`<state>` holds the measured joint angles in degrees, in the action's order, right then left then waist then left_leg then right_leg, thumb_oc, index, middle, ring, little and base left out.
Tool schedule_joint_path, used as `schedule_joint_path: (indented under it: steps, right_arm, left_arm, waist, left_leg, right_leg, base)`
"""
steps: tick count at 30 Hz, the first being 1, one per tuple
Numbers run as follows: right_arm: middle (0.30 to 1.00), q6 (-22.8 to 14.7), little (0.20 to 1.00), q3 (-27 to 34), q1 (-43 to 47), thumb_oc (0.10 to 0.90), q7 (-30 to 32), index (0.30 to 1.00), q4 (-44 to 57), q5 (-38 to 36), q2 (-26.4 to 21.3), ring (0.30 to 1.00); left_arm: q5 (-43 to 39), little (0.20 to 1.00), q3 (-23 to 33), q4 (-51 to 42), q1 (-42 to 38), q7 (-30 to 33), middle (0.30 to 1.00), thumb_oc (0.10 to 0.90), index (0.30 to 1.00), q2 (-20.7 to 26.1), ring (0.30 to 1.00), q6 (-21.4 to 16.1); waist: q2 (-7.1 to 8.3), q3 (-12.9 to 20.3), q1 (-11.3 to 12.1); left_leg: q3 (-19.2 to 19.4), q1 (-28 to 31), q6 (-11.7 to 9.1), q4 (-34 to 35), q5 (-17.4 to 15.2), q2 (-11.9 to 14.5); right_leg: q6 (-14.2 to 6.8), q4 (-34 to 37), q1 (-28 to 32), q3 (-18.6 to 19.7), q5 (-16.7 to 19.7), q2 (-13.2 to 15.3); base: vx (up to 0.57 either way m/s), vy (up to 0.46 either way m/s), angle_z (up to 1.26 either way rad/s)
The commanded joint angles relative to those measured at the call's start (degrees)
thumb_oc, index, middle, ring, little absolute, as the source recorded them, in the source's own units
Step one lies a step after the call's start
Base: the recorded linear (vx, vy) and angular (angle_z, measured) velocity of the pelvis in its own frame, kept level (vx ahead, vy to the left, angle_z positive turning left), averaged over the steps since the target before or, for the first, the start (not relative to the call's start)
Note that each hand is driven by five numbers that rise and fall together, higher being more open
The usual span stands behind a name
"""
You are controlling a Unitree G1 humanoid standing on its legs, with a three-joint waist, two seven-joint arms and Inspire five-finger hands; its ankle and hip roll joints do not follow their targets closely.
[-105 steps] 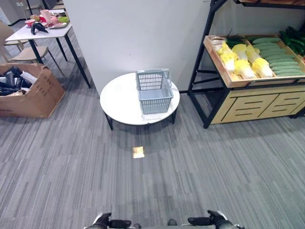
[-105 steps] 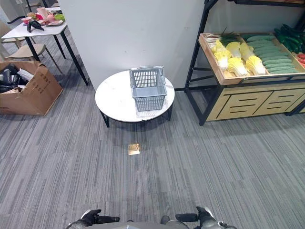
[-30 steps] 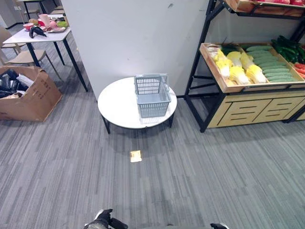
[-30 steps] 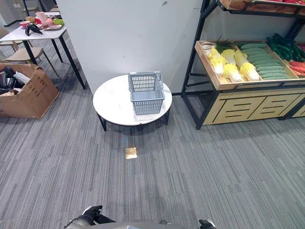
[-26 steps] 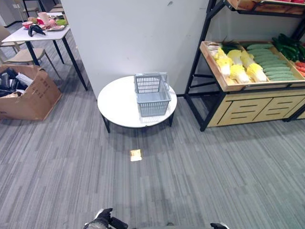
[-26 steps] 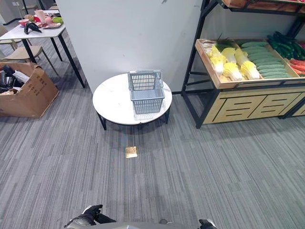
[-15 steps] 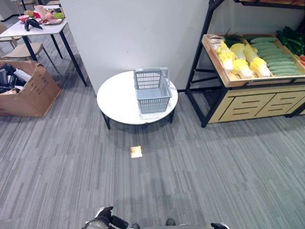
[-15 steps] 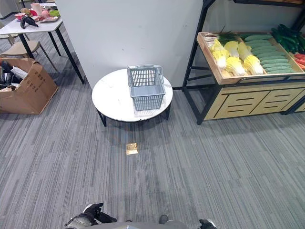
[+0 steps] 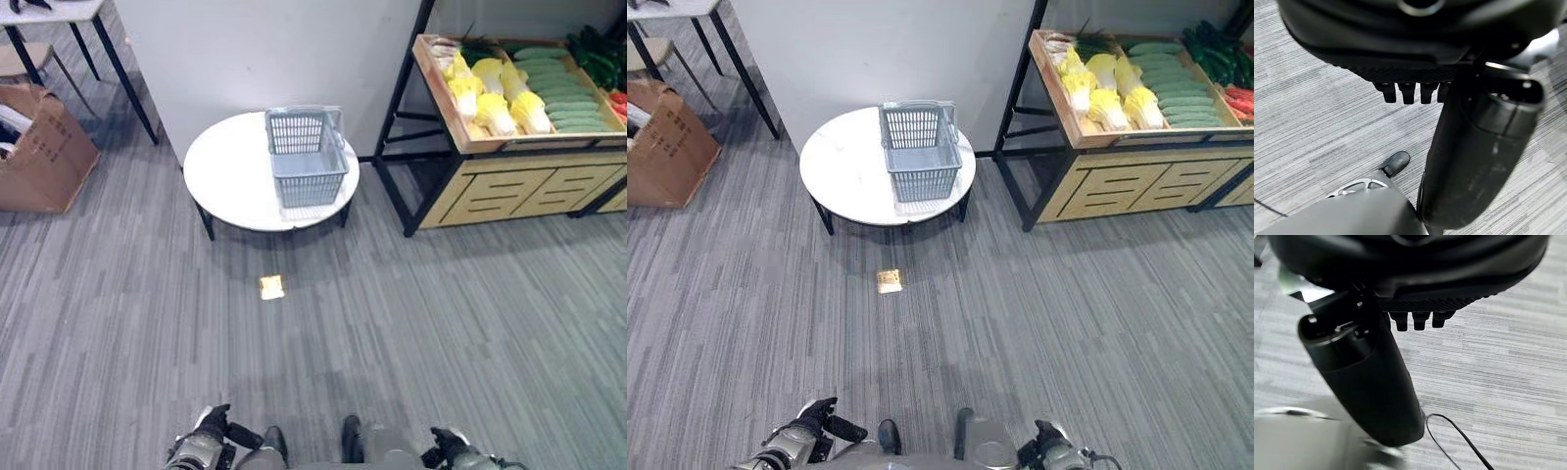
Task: Get the vegetables into the basket
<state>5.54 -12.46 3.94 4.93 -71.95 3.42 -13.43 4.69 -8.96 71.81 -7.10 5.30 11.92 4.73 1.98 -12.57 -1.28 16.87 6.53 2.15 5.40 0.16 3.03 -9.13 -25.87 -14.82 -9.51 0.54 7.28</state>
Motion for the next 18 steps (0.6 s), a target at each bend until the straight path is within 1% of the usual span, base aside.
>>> schedule_joint_path:
  steps: [1, 2, 3, 4, 5, 6, 7, 8, 10, 11, 12, 14, 16, 18]
  right_arm:
    - [1.000, -0.51, 1.000, -0.31, 1.60, 0.900, 0.83, 1.000, -0.12, -2.44, 0.88, 1.000]
    - [1.000, -0.61, 1.000, -0.25, 1.71, 0.900, 1.05, 1.000, 0.06, -3.03, 0.98, 1.000]
    - [1.000, -0.62, 1.000, -0.26, 1.72, 0.900, 1.06, 1.000, 0.05, -3.04, 0.96, 1.000]
    - [1.000, -0.75, 1.000, -0.13, 1.64, 0.900, 1.18, 1.000, 0.23, -3.67, 1.08, 1.000]
    - [1.000, -0.89, 1.000, -0.05, 1.54, 0.900, 1.34, 1.000, 0.61, -4.22, 1.16, 1.000]
    - [1.000, -0.89, 1.000, -0.06, 1.53, 0.900, 1.34, 1.000, 0.61, -4.22, 1.14, 1.000]
    - [1.000, -0.91, 1.000, -0.31, 1.54, 0.900, 1.50, 1.000, 0.79, -3.78, 1.23, 1.000]
    - [1.000, -0.91, 1.000, -0.73, 1.73, 0.900, 1.61, 1.000, 0.95, -2.97, 1.27, 1.000]
    - [1.000, -0.87, 1.000, -1.07, 1.66, 0.900, 1.86, 1.000, 1.07, -2.22, 1.20, 1.000]
    - [1.000, -0.86, 1.000, -1.01, 1.38, 0.900, 1.91, 1.000, 1.04, -2.20, 1.12, 1.000]
    - [1.000, -0.87, 1.000, -0.97, 1.53, 0.900, 1.98, 1.000, 0.85, -2.30, 0.93, 1.000]
    - [1.000, -0.99, 1.000, -0.80, 1.57, 0.900, 1.77, 1.000, 0.51, -3.01, 0.66, 1.000]
    - [1.000, -1.13, 1.000, -1.01, 1.57, 0.900, 1.81, 1.000, 0.54, -2.86, 0.00, 1.000]
    - [1.000, -1.27, 1.000, -1.49, 1.77, 0.900, 1.82, 1.000, 1.01, -2.73, -0.65, 1.000]
  left_arm:
    - [-0.06, 1.000, -1.34, 2.13, 2.04, 1.55, 1.000, 0.900, 1.000, 1.52, 1.000, 1.15]
    - [-0.04, 1.000, -1.52, 2.09, 1.71, 1.65, 1.000, 0.900, 1.000, 1.56, 1.000, 1.12]
    - [-0.05, 1.000, -1.52, 2.10, 1.70, 1.65, 1.000, 0.900, 1.000, 1.53, 1.000, 1.12]
    - [-0.01, 1.000, -1.55, 2.15, 1.56, 1.83, 1.000, 0.900, 1.000, 1.56, 1.000, 1.15]
    - [-0.13, 1.000, -1.70, 1.94, 1.25, 2.12, 1.000, 0.900, 1.000, 1.42, 1.000, 1.10]
    - [-0.13, 1.000, -1.70, 1.93, 1.26, 2.12, 1.000, 0.900, 1.000, 1.40, 1.000, 1.11]
    - [-0.24, 1.000, -1.78, 2.04, 0.91, 2.63, 1.000, 0.900, 1.000, 1.26, 1.000, 1.07]
    - [-0.10, 1.000, -1.75, 2.04, 0.63, 2.99, 1.000, 0.900, 1.000, 1.30, 1.000, 0.90]
    - [0.13, 1.000, -1.94, 2.14, 0.55, 3.09, 1.000, 0.900, 1.000, 1.26, 1.000, 1.02]
    - [0.02, 1.000, -2.18, 2.00, 0.53, 3.17, 1.000, 0.900, 1.000, 1.15, 1.000, 1.15]
    - [0.07, 1.000, -2.34, 1.91, 0.46, 3.24, 1.000, 0.900, 1.000, 0.77, 1.000, 1.17]
    - [-0.36, 1.000, -2.20, 2.24, 0.60, 3.39, 1.000, 0.900, 1.000, 0.40, 1.000, 1.20]
    - [-1.05, 1.000, -2.34, 2.02, 0.87, 3.55, 1.000, 0.900, 1.000, -0.29, 1.000, 1.30]
    - [-0.78, 1.000, -2.78, 2.00, 0.64, 3.58, 1.000, 0.900, 1.000, -0.77, 1.000, 1.54]
  waist:
    - [1.99, -1.13, -0.66]
    - [2.15, -1.61, -1.23]
    - [1.99, -1.64, -1.27]
    - [2.24, -1.70, -1.73]
    - [2.36, -1.64, -2.81]
    - [2.26, -1.67, -2.86]
    - [2.48, -1.75, -3.47]
    - [2.94, -1.87, -3.51]
    - [2.81, -1.81, -4.37]
    - [2.89, -1.55, -4.49]
    - [2.73, -1.40, -4.47]
    - [1.87, -0.46, -4.78]
    - [0.50, 0.25, -4.96]
    - [-0.37, 0.39, -5.26]
  left_leg:
    - [-5.44, 3.60, -3.90, -0.40, -2.05, -1.88]
    - [-6.30, 4.01, -4.04, -0.40, -2.43, -1.64]
    - [-6.34, 4.10, -4.07, -0.40, -2.59, -1.49]
    - [-6.95, 4.51, -4.34, -0.40, -2.98, -1.35]
    - [-8.22, 5.30, -4.90, -0.40, -3.79, -1.13]
    - [-8.27, 5.36, -4.92, -0.40, -3.84, -1.03]
    - [-9.16, 6.15, -5.39, -0.40, -4.41, -0.85]
    - [-9.25, 6.89, -5.65, -0.40, -4.93, -0.96]
    - [-9.90, 7.81, -6.01, -0.40, -5.72, -0.62]
    - [-10.32, 8.46, -6.40, -0.40, -6.13, -0.63]
    - [-10.57, 9.20, -6.55, -0.40, -6.48, -0.43]
    - [-11.03, 10.39, -7.03, -0.40, -6.25, 0.87]
    - [-11.80, 10.91, -7.54, -0.98, -4.08, 2.78]
    - [-12.22, 9.49, -8.35, -4.01, -2.58, 3.90]
  right_leg:
    - [-2.39, 11.55, 2.09, 4.77, 11.67, 2.04]
    - [-2.68, 12.96, 0.47, 5.93, 12.33, 1.44]
    - [-2.68, 12.90, 0.56, 5.83, 12.20, 1.32]
    - [-2.69, 15.68, 0.57, 5.85, 12.13, 0.91]
    - [-3.09, 19.41, -0.79, 7.34, 12.85, 0.54]
    - [-3.08, 19.50, -0.66, 7.23, 12.86, 0.48]
    - [-3.42, 22.15, -1.54, 6.91, 14.78, 0.98]
    - [-3.63, 24.44, -2.91, 4.17, 16.02, 1.60]
    - [-4.04, 25.13, -2.89, 3.22, 16.87, 1.61]
    - [-3.72, 25.31, -2.25, 3.16, 16.26, 1.63]
    - [-3.36, 25.10, -1.89, 2.48, 16.20, 1.50]
    - [-2.24, 24.50, -1.45, 1.56, 15.36, 0.18]
    - [-1.21, 23.50, -0.93, -0.20, 13.83, -1.23]
    - [-0.07, 22.79, -0.28, -1.18, 12.33, -1.94]
  base:
    - [0.20, -0.118, 0.39]
    - [0.11, -0.077, 0.45]
    - [0.15, -0.082, 0.52]
    - [0.25, -0.098, 0.40]
    - [0.24, -0.098, 0.30]
    - [0.31, -0.119, 0.52]
    - [0.25, -0.103, 0.72]
    - [0.30, -0.138, 0.77]
    - [0.21, -0.101, 0.39]
    - [0.20, -0.093, 0.17]
    - [0.21, -0.122, 0.10]
    - [0.24, -0.159, -0.04]
    - [0.24, -0.149, 0.02]
    - [0.17, -0.143, 0.24]
